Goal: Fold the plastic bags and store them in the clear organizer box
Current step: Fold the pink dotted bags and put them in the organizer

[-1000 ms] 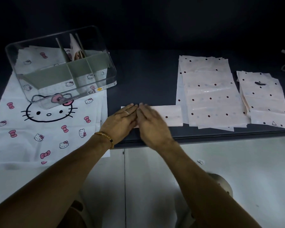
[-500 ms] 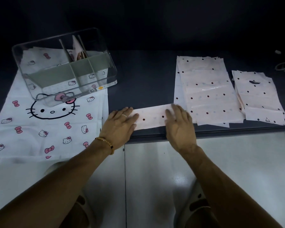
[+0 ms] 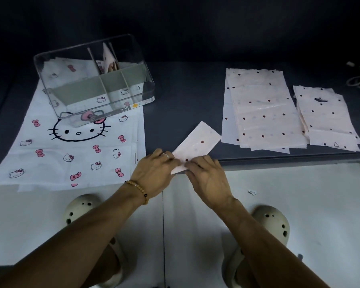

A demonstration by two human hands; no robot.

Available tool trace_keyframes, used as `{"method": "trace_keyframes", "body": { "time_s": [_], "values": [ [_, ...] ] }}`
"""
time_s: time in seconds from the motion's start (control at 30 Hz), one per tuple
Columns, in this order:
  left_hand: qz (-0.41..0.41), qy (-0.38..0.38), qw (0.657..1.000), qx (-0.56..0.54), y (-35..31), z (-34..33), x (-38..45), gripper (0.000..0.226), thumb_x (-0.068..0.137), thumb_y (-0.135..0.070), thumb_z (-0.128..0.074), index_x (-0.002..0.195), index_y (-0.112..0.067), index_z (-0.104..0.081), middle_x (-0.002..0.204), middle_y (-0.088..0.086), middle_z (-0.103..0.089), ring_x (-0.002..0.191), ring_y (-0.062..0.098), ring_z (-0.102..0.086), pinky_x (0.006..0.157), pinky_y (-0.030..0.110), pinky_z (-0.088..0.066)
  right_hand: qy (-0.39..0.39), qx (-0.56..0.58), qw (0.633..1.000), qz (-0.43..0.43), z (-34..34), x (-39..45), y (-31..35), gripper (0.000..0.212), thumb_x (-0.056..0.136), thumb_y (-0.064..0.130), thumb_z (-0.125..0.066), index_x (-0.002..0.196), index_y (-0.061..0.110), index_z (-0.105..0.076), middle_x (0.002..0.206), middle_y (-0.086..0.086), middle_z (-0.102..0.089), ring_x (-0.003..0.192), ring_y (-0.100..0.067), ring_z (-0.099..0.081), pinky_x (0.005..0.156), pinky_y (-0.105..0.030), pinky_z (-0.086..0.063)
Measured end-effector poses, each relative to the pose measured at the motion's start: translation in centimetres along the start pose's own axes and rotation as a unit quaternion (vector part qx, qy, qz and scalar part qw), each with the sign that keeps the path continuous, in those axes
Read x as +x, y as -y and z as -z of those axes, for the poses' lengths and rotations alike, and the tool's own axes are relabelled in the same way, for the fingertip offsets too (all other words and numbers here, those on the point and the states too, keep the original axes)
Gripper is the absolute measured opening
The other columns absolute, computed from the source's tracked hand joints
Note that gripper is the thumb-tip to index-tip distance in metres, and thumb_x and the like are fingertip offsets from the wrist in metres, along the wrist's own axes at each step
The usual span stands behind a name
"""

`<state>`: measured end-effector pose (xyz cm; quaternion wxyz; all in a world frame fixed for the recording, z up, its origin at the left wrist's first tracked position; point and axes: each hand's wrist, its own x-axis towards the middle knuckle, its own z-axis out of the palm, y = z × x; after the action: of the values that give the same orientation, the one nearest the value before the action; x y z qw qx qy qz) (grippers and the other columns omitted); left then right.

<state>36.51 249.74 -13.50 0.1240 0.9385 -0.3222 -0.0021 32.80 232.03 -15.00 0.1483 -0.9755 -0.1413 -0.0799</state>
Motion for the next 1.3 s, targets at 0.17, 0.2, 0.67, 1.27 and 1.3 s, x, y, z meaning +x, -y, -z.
{"method": "trace_keyframes", "body": {
  "time_s": [0.17,0.2,0.67,1.27,1.3],
  "values": [
    [0.178,0.046,0.932,-0.312,0.8,0.4,1.5,0.024,0.077,-0.04,-0.067,0.095,-0.025,-0.069,0.082,-0.005,-0.069,0.076,0.015,-0.059,0.068,0.031,-0.051,0.016,0.225,0.955,-0.194,0.8,1.0,-1.2,0.011,0.092,0.014,-0.061,0.085,0.01,-0.069,0.072,0.005,-0.065,0.065,-0.01,-0.057,0.061,-0.025,-0.043],
    [0.199,0.047,0.91,-0.361,1.0,0.3,2.0,0.018,0.079,-0.035,-0.068,0.093,-0.023,-0.07,0.077,-0.003,-0.068,0.072,0.017,-0.061,0.064,0.03,-0.051,0.028,0.255,0.94,-0.224,1.0,1.3,-1.7,0.015,0.092,0.015,-0.06,0.078,0.013,-0.065,0.064,0.011,-0.059,0.059,-0.007,-0.051,0.058,-0.025,-0.038],
    [0.292,0.038,0.948,-0.12,-0.4,-2.0,7.6,0.029,0.093,-0.042,-0.052,0.078,-0.018,-0.051,0.086,0.01,-0.065,0.071,0.022,-0.052,0.063,0.032,-0.045,0.046,0.208,0.862,-0.46,0.9,5.8,-2.8,0.015,0.087,0.019,-0.065,0.095,0.011,-0.075,0.096,-0.005,-0.073,0.085,-0.021,-0.067,0.075,-0.02,-0.049],
    [0.07,0.041,0.996,0.031,1.0,-3.3,8.9,0.043,0.098,-0.039,-0.039,0.134,-0.018,-0.047,0.136,0.001,-0.041,0.118,0.024,-0.034,0.097,0.034,-0.032,-0.031,-0.024,0.979,-0.202,1.2,8.0,-6.1,0.023,0.094,0.02,-0.052,0.107,0.008,-0.066,0.109,-0.011,-0.065,0.1,-0.031,-0.059,0.083,-0.038,-0.048],
    [0.069,0.041,0.996,0.032,1.0,-3.3,8.9,0.044,0.097,-0.04,-0.039,0.134,-0.017,-0.047,0.136,0.001,-0.041,0.118,0.024,-0.034,0.096,0.035,-0.033,-0.032,-0.042,0.981,-0.186,0.9,6.5,-5.7,0.027,0.096,0.021,-0.049,0.112,0.006,-0.065,0.116,-0.012,-0.064,0.107,-0.033,-0.058,0.086,-0.04,-0.047]
  ]
}}
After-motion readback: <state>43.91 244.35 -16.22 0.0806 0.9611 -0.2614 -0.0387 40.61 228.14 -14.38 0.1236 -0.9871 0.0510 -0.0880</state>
